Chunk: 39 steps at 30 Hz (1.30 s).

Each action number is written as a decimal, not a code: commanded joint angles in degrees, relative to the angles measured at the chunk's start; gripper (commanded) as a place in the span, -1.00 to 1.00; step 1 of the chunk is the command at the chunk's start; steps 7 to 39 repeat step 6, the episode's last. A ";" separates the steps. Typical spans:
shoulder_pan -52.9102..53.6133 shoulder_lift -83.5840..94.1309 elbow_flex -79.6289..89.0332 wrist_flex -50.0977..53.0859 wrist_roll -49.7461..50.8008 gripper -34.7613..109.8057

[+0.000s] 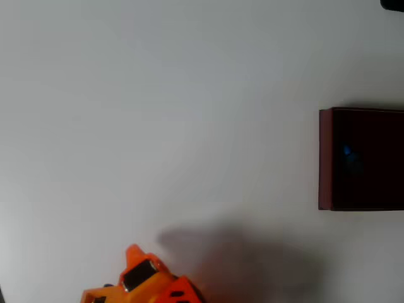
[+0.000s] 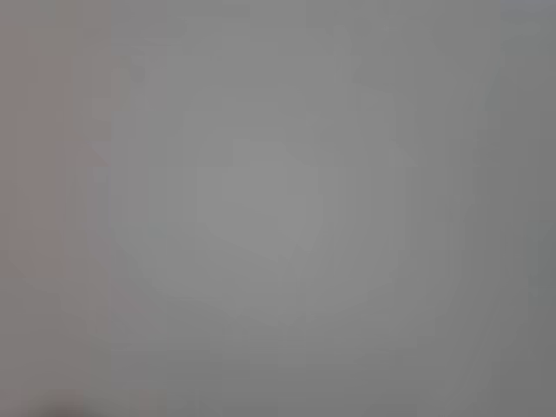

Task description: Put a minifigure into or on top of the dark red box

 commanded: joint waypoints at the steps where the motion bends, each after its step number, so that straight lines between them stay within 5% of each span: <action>1: -1.14 0.79 -0.79 1.41 -0.97 -0.52; 39: -1.14 0.79 -0.79 1.41 -0.97 -0.52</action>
